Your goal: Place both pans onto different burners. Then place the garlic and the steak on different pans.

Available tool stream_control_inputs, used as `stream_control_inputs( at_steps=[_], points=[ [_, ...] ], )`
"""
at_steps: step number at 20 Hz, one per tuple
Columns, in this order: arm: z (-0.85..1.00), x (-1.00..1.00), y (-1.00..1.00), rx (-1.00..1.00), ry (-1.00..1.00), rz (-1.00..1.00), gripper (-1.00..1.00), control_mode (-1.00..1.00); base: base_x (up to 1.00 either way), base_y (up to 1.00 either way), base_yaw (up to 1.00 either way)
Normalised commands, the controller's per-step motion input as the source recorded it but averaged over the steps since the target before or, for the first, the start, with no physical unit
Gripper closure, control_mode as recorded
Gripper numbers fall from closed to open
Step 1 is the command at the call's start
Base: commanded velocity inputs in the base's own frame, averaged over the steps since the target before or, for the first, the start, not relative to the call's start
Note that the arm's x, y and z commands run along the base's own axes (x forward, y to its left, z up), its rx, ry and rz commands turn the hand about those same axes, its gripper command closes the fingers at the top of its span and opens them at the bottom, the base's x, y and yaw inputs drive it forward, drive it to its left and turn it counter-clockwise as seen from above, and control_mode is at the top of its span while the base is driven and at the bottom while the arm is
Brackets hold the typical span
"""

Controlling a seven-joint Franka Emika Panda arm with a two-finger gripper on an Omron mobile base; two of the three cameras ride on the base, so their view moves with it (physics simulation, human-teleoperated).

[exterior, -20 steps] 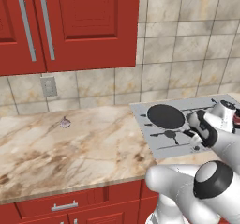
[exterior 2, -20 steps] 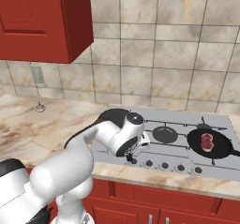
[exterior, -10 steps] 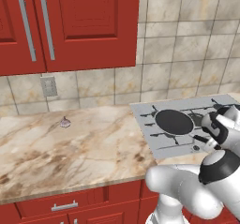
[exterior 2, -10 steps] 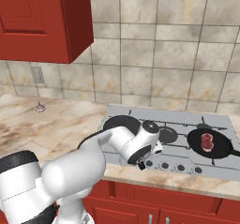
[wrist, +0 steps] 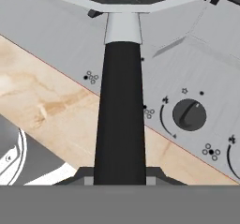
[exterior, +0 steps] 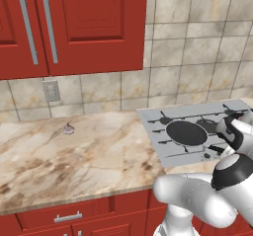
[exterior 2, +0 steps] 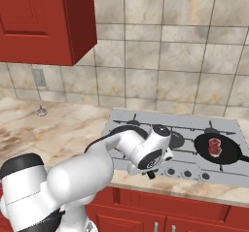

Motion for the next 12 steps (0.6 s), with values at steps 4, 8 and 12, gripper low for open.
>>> stream_control_inputs(
  at_steps=[4,8,12],
  points=[
    [-0.01,0.06,0.00,-0.04,0.01,0.00,1.00,-1.00,0.00,0.00,0.00],
    [-0.06,0.23,0.03,-0.04,0.00,0.00,1.00,-1.00,0.00,0.00,0.00],
    [-0.06,0.22,0.07,-0.03,0.00,0.00,1.00,-1.00,0.00,0.00,0.00]
  ],
)
